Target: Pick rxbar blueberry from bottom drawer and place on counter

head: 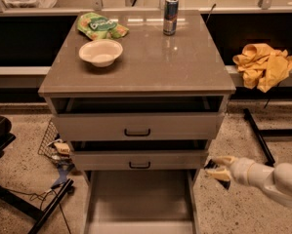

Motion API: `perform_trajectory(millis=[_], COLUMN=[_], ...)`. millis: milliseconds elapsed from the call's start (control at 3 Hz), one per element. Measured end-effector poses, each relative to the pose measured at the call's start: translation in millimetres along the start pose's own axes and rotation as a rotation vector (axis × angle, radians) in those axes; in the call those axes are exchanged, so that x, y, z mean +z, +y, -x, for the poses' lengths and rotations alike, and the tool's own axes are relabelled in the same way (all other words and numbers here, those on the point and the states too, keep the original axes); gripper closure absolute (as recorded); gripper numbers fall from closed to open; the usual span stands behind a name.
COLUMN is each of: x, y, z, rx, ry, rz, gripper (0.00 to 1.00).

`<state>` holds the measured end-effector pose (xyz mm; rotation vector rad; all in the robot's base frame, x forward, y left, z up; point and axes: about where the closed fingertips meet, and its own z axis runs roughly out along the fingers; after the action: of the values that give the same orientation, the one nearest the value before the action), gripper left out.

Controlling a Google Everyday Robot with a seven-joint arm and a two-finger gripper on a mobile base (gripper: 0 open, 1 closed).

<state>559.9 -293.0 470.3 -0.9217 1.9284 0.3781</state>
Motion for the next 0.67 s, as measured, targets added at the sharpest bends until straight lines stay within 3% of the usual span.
perform_trajectory(millis=[667], x=[-73.5], y=[-69.8], z=[118.4], rx=[-0.024], ry=[0.088], rz=[-0.167], gripper=[1.00])
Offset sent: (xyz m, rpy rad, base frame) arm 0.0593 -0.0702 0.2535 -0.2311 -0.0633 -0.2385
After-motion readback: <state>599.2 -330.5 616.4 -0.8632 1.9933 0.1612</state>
